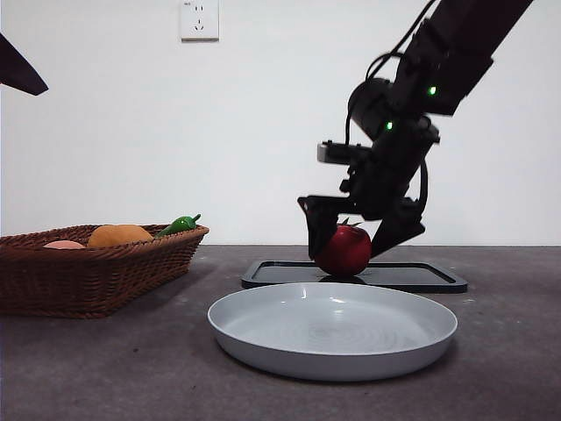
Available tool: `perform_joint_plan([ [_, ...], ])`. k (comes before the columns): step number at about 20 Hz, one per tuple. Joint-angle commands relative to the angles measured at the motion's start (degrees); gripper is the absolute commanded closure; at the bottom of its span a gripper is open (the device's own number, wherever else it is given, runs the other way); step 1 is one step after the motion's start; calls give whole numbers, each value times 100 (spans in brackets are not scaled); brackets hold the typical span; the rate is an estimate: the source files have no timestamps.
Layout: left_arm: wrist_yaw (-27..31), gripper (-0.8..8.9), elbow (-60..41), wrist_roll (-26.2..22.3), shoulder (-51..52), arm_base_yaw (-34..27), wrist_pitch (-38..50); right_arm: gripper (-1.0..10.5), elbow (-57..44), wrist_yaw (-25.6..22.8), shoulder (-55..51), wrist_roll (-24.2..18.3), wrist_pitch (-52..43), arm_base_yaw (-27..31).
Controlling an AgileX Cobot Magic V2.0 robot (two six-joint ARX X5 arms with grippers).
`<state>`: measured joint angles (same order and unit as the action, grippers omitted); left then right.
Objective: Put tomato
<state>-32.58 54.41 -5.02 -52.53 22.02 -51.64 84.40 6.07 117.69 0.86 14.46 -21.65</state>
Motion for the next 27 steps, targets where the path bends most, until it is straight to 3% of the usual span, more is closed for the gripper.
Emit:
perform_joint_plan([
  [1, -26, 317, 138, -52, -35, 28, 26, 357, 157, 9, -334, 63, 212, -28],
  [4, -26, 317, 138, -52, -35, 28, 26, 357, 157, 74, -988, 63, 693, -31],
  [8, -26, 317, 138, -50, -35, 28, 26, 357, 157, 570, -2107, -7, 1797, -33],
  [15, -26, 317, 138, -50, -35, 28, 24, 358, 52, 673, -3873, -179, 3195, -31],
  [17, -26, 317, 138, -52, -35, 28, 24, 358, -238, 905, -4376, -179, 3257, -35],
  [22, -26, 317, 138, -52, -35, 28, 24, 365, -1558, 951, -5748, -195, 3226, -127],
  [27, -26, 317, 138, -52, -35, 28, 24, 366, -2898, 1467, -6771, -129, 3226, -452],
])
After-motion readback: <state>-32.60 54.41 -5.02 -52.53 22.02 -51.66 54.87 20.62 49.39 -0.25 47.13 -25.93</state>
